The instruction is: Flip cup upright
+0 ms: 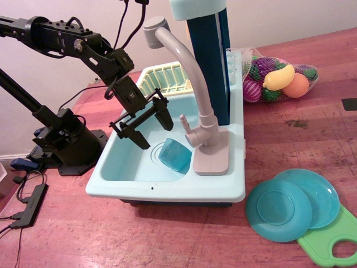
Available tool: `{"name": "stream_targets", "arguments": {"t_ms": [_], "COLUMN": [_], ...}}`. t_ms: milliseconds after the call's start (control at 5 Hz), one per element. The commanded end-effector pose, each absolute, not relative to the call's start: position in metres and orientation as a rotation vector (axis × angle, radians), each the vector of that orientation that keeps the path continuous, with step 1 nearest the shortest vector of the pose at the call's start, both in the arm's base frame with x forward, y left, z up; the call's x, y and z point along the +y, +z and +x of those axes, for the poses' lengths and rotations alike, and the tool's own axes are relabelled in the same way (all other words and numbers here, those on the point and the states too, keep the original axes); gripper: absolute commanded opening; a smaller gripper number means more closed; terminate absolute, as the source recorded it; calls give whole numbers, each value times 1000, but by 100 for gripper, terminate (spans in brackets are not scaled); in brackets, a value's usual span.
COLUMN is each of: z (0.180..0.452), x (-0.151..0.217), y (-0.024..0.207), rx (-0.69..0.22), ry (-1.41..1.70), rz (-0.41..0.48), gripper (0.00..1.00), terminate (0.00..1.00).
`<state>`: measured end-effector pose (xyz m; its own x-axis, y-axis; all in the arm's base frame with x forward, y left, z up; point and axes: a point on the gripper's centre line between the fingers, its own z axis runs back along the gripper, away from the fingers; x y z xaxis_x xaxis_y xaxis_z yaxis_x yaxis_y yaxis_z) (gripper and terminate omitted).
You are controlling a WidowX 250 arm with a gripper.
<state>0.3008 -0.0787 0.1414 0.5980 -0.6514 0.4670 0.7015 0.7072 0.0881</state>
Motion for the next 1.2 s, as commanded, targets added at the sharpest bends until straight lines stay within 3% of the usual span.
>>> {"name": "stream_targets", "arguments": {"t_ms": [0, 200, 600, 800, 1000], "z": [301, 309, 316, 315, 313], "x": [-79, -75, -83, -87, -85], "y": [141, 131, 105, 99, 104], "rx": [-497, -515, -495, -486, -493], "ry": [-786, -775, -802, -810, -809], "rz": [-109, -92, -139, -151, -161], "gripper": [100, 100, 100, 0, 0], "terminate": [0, 0, 0, 0, 0]}}
